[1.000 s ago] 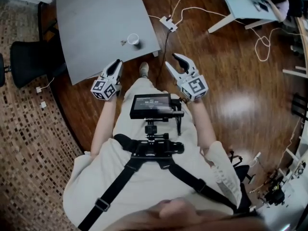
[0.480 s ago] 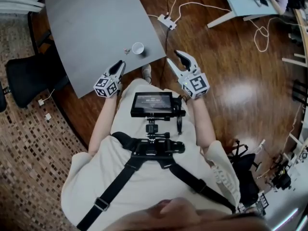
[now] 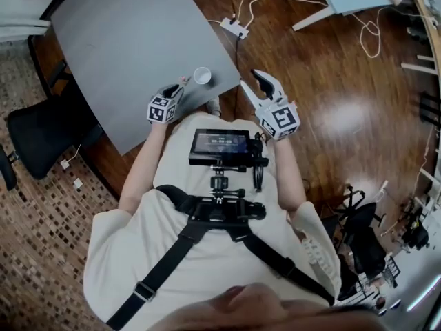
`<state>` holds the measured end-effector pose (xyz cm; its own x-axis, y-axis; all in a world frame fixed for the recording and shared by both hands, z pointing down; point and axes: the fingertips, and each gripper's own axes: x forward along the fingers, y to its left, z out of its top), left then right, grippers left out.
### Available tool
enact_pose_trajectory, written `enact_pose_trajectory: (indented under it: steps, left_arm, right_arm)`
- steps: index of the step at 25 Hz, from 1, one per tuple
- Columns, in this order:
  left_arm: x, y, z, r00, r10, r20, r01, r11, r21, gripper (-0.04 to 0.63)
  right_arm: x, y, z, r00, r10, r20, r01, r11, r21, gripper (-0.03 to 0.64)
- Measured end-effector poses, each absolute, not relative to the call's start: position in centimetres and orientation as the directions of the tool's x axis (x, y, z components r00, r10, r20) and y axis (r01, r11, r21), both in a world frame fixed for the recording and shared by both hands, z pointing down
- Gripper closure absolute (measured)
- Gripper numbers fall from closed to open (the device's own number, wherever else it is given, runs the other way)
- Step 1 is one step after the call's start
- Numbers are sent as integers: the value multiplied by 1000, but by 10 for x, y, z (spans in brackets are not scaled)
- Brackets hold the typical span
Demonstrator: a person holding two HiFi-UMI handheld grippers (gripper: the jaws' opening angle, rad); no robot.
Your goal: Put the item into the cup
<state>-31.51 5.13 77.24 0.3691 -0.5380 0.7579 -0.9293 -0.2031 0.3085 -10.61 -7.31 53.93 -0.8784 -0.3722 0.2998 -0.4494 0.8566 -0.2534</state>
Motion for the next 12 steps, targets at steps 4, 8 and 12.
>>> enact_pose_trajectory:
  steps: [4, 8, 12]
  left_arm:
    - [-313, 44, 810, 383, -442, 811, -921, -250, 299, 514]
    - [-326, 45, 851, 361, -345, 867, -919, -292, 266, 514]
    - [-337, 47, 876, 334, -302, 893, -922, -302, 243, 514]
  right_arm:
    - [-100, -73, 544, -859, -402, 318, -485, 837, -252, 439]
    - [-101, -68, 547, -840, -428, 332, -517, 816, -257, 438]
    - [-98, -61, 550, -826, -442, 351, -538, 805, -251, 438]
